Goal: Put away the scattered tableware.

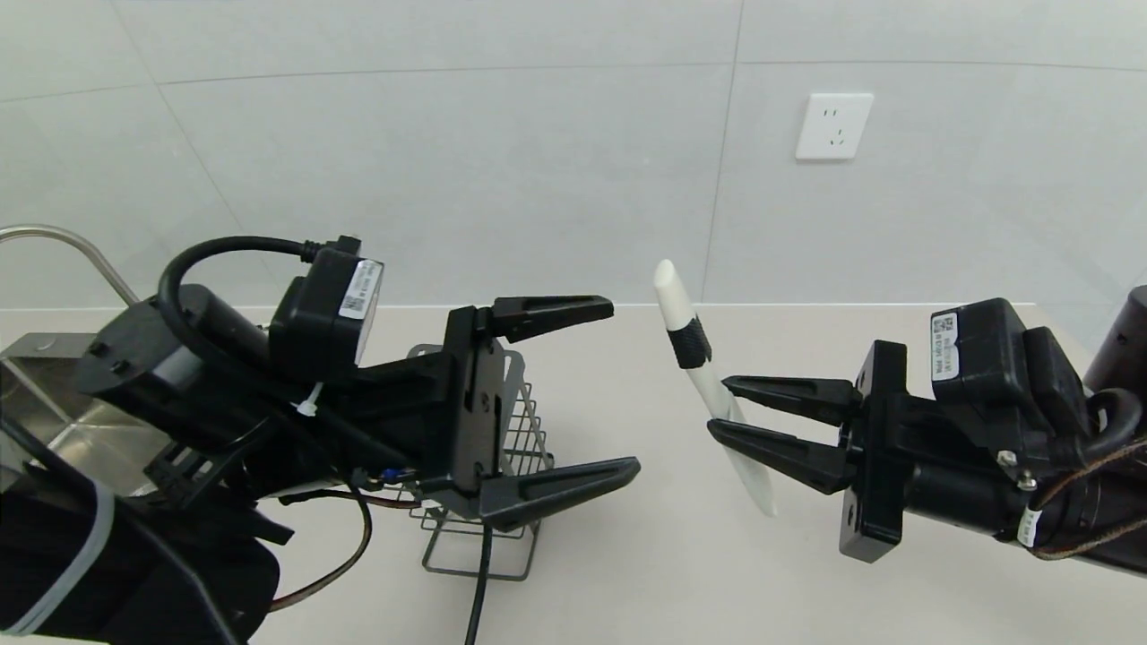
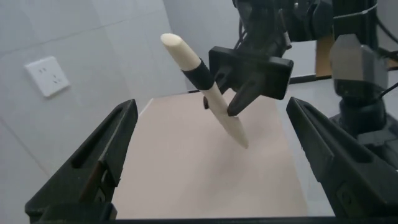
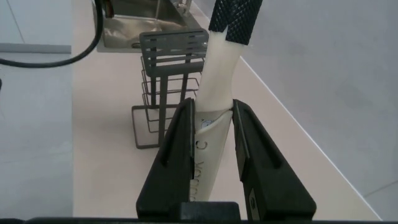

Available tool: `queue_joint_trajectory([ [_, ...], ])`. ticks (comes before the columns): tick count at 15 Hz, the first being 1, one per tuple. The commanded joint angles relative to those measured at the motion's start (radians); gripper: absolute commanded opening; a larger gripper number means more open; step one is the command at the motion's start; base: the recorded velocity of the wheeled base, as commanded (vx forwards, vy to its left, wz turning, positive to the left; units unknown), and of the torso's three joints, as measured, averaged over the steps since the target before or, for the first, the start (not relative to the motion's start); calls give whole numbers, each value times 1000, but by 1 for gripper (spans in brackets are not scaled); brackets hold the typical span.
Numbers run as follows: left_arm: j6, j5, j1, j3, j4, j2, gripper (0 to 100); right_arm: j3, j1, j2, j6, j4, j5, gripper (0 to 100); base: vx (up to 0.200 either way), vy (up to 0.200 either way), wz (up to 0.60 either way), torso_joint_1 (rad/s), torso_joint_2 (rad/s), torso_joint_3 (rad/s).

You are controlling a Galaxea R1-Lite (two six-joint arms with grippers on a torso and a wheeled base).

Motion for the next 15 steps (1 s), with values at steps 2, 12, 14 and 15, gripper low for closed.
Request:
queue_joint_trajectory([
  [2, -7, 0, -36, -67, -1, 58, 100, 20, 4, -6, 0, 0, 0, 0, 0, 0, 0, 0, 0, 0],
  [12, -88, 3, -129, -169, -1, 149, 100, 108, 4, -94, 0, 0, 0, 0, 0, 0, 0, 0, 0, 0],
  [14, -111, 49, -164, -200, -1, 160, 100, 109, 4, -94, 0, 0, 0, 0, 0, 0, 0, 0, 0, 0],
  [15, -119, 54, -171, -200, -1, 161, 100, 109, 4, -94, 0, 0, 0, 0, 0, 0, 0, 0, 0, 0],
])
